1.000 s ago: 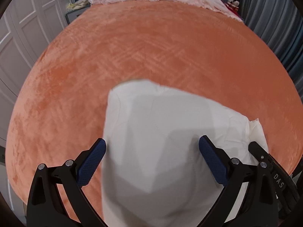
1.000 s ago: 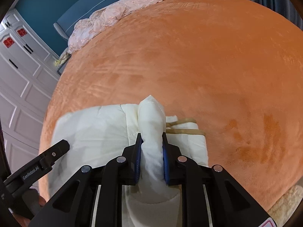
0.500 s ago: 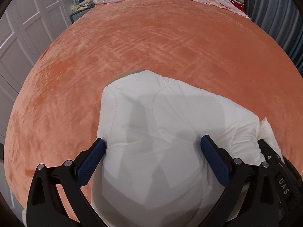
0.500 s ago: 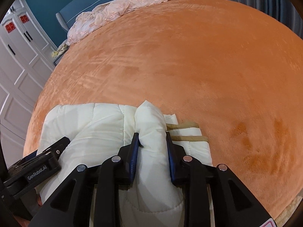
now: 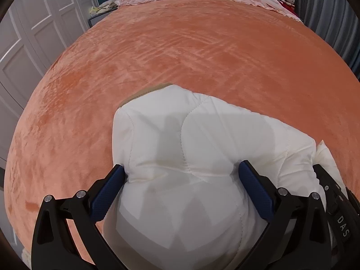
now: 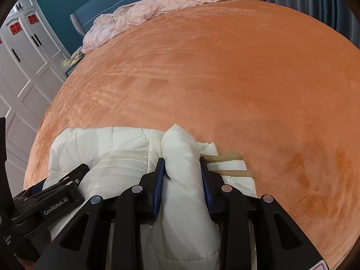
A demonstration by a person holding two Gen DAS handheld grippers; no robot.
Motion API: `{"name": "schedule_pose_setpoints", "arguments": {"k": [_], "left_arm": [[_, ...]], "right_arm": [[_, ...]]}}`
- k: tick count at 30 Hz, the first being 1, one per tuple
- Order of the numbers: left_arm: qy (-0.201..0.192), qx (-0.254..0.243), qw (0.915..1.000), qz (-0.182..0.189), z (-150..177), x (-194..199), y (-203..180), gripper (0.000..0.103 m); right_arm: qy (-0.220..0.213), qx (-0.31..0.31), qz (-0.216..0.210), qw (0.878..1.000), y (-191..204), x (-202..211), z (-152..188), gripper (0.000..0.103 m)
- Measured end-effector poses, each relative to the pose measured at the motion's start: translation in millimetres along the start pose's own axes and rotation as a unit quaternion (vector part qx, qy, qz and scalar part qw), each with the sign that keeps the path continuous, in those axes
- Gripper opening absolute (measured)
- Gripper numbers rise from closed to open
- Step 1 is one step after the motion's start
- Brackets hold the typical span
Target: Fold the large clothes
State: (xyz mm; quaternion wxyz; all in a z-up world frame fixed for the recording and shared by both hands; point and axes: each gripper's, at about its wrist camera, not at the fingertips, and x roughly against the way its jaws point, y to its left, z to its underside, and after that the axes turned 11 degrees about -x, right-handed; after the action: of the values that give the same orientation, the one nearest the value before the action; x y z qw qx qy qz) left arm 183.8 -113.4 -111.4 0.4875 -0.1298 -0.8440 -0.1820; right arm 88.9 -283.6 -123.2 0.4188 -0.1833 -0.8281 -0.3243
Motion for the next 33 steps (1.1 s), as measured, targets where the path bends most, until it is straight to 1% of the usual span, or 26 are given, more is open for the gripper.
{"name": "schedule_pose_setpoints", "arguments": {"k": [8, 20, 23, 25, 27, 28, 29, 30, 31, 33], "left_arm": [[-0.003, -0.001, 0.9999, -0.012, -0.4, -4.7, -2.9, 0.098], [-0.012, 0.0, 0.9996, -0.024, 0.7, -6.3, -4.3, 0.098], [-0.015, 0.005, 0.9998, -0.016, 0.8, -4.7, -1.4, 0.098], [-0.017, 0.011, 0.9998, -0.003, 1.0, -0.8, 3.0, 0.098], [-0.016, 0.016, 0.9997, 0.013, 2.7, 8.9, 9.8, 0.098], [-0.015, 0.015, 0.9996, 0.017, 4.0, 16.7, 13.3, 0.098], [-0.014, 0.014, 0.9996, 0.02, 6.0, 23.7, 15.6, 0.098], [-0.015, 0.014, 0.9994, 0.029, 11.4, 35.7, 20.3, 0.098], [-0.016, 0.015, 0.999, 0.039, 17.2, 45.2, 23.9, 0.098], [-0.012, 0.016, 0.9976, 0.067, 33.6, 64.9, 31.6, 0.098]], "right_arm": [[-0.006, -0.005, -0.01, 1.0, -4.8, -1.9, 1.6, 0.03], [-0.025, -0.004, -0.011, 1.0, -5.5, -0.6, 5.2, 0.03], [-0.025, -0.011, -0.022, 0.999, -7.9, 1.4, 4.3, 0.03], [-0.018, -0.022, -0.038, 0.999, -13.3, 4.0, 1.0, 0.03], [-0.002, -0.048, -0.062, 0.997, -22.2, 14.6, -4.3, 0.03], [0.003, -0.061, -0.066, 0.996, -26.3, 23.8, -6.9, 0.032], [-0.005, -0.072, -0.066, 0.995, -31.7, 41.6, -7.7, 0.038], [-0.02, -0.074, -0.061, 0.995, -36.6, 61.0, -6.0, 0.041], [-0.024, -0.071, -0.057, 0.996, -38.6, 70.7, -3.3, 0.045], [-0.009, -0.054, -0.052, 0.997, -45.5, 96.1, 6.4, 0.045]]}}
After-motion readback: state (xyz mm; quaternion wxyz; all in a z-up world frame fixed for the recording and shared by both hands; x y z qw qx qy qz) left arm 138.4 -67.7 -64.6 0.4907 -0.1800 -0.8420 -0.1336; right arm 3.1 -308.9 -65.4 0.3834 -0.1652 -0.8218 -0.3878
